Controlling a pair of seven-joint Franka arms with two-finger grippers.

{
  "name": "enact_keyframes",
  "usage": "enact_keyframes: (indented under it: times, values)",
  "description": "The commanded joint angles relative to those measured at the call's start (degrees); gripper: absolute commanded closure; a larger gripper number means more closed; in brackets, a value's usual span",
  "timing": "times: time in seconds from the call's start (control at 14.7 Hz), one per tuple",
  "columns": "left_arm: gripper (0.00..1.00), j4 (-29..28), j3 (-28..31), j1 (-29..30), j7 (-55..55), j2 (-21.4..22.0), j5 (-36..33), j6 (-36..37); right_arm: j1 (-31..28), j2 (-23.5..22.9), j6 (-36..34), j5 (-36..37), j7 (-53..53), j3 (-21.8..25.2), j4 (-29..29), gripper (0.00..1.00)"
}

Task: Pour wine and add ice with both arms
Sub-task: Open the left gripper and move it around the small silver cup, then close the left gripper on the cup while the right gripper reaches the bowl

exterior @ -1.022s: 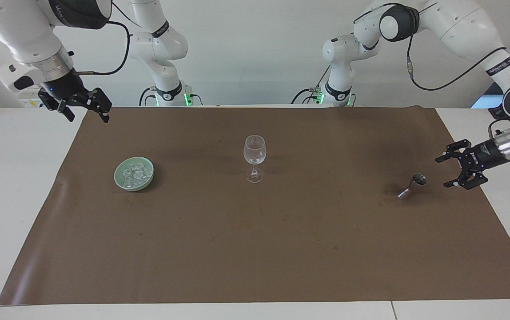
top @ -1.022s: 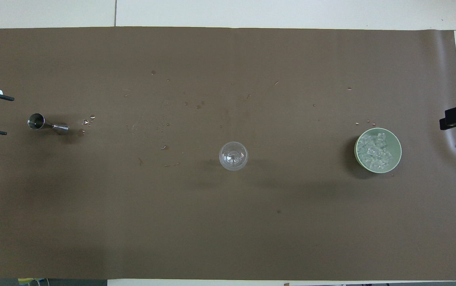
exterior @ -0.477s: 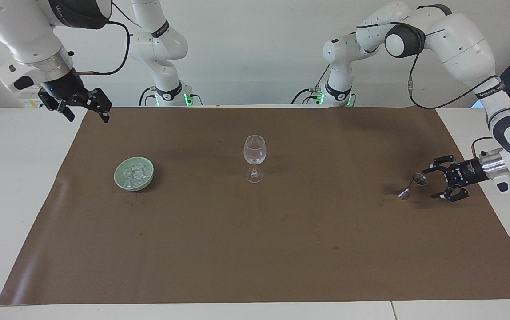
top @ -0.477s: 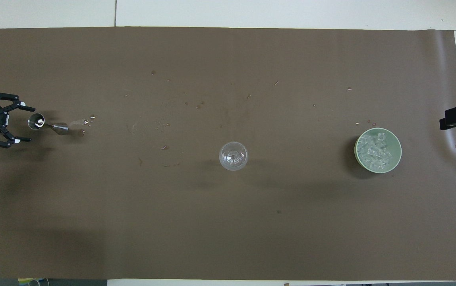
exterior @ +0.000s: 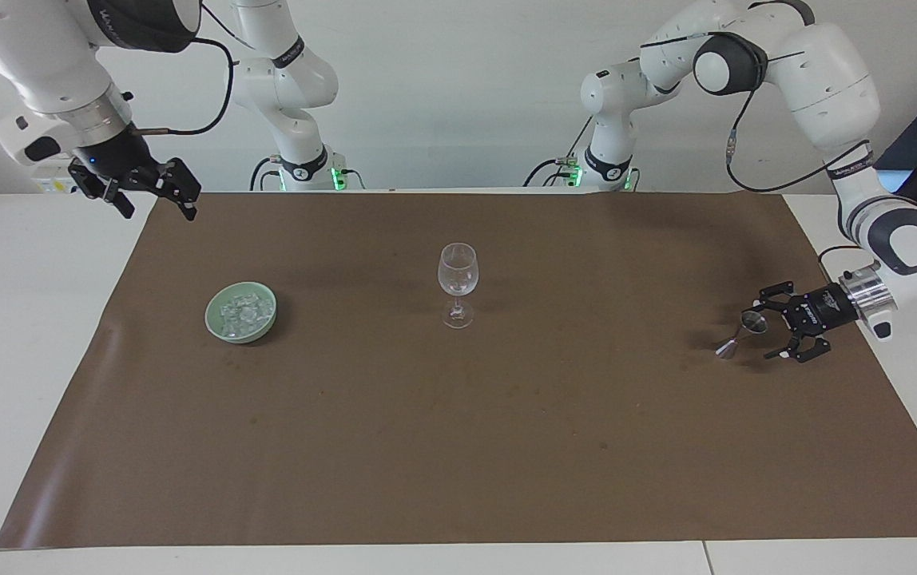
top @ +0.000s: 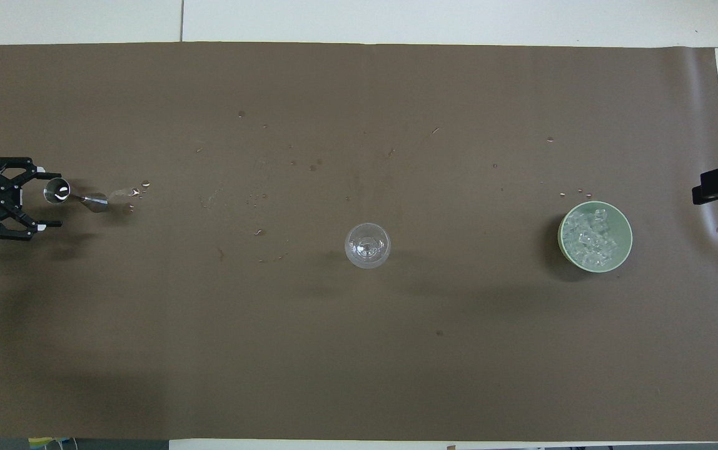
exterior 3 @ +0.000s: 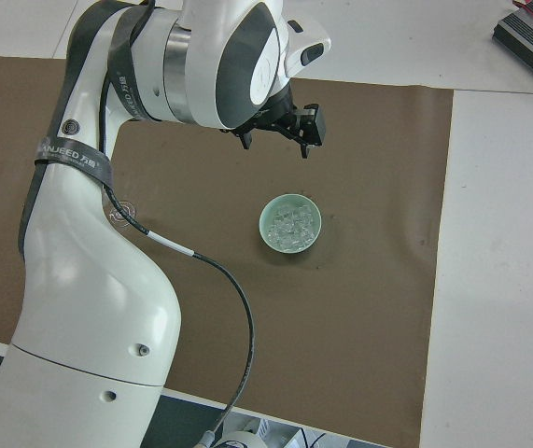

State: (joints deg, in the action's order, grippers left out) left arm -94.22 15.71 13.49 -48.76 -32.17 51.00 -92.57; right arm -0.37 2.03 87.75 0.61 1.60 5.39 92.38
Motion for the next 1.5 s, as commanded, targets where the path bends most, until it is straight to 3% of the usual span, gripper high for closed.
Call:
enact_keyframes:
  times: [0.0, 0.41, 0.89, 1.09, 1.23, 1.36, 1.43]
  values:
    - [0.00, -4.9, -0.3, -0.5, 0.8, 2.9, 3.8, -2.2, -0.6, 1.1, 0.8, -0.6, -0.7, -0.3, 1.5, 0.00]
    - [0.00, -10.0, -0.4, -2.0, 0.2, 4.1, 9.4, -8.5, -0.7, 1.1, 0.8, -0.6, -0.7, -0.3, 1.5, 0.00]
    - [0.00, -11.3, -0.4, -2.5, 0.2, 4.7, 11.0, -8.4, -0.2, 1.2, -0.4, -0.6, 0.2, -0.3, 1.5, 0.00]
    - [0.01, -11.6, -0.5, -2.5, 0.6, 4.9, 11.1, -8.4, -0.1, 2.4, 2.8, -0.6, 5.8, -0.4, 4.7, 0.00]
    - [0.16, -11.7, -0.5, -2.4, 0.7, 4.9, 11.1, -8.2, -0.1, 3.4, 6.2, -0.6, 10.3, -0.4, 8.1, 0.00]
    - [0.66, -11.7, -0.5, -2.4, 1.2, 5.0, 11.1, -7.8, 0.0, 3.9, 10.1, -0.6, 11.8, -0.4, 12.0, 0.00]
    - [0.86, -11.7, -0.5, -2.4, 2.2, 5.0, 11.1, -7.5, 0.4, 4.4, 12.0, -0.6, 13.2, -0.4, 13.9, 0.00]
